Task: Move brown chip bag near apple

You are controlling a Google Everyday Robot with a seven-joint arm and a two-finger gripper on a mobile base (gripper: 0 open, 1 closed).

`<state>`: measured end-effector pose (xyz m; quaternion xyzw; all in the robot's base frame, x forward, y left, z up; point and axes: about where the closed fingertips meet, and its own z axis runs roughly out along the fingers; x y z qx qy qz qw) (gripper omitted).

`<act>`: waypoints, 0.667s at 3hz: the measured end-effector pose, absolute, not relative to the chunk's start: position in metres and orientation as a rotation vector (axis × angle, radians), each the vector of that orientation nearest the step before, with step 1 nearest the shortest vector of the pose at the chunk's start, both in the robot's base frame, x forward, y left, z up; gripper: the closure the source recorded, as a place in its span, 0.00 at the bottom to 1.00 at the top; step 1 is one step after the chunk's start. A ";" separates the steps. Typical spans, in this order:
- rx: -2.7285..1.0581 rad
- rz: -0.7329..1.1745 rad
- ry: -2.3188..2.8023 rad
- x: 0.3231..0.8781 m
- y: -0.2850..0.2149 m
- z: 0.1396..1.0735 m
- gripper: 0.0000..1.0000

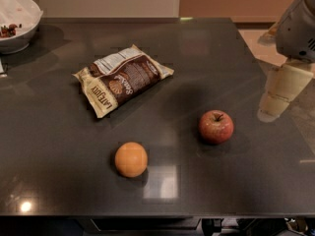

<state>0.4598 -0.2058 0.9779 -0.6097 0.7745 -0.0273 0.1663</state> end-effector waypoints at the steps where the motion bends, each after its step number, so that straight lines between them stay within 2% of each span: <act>1: -1.757 -0.026 2.151 0.493 -0.184 0.975 0.00; 2: -1.770 0.015 2.105 0.529 -0.160 0.967 0.00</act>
Offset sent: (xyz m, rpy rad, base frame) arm 0.1144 0.0754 -0.0225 0.1213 -0.0067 0.1198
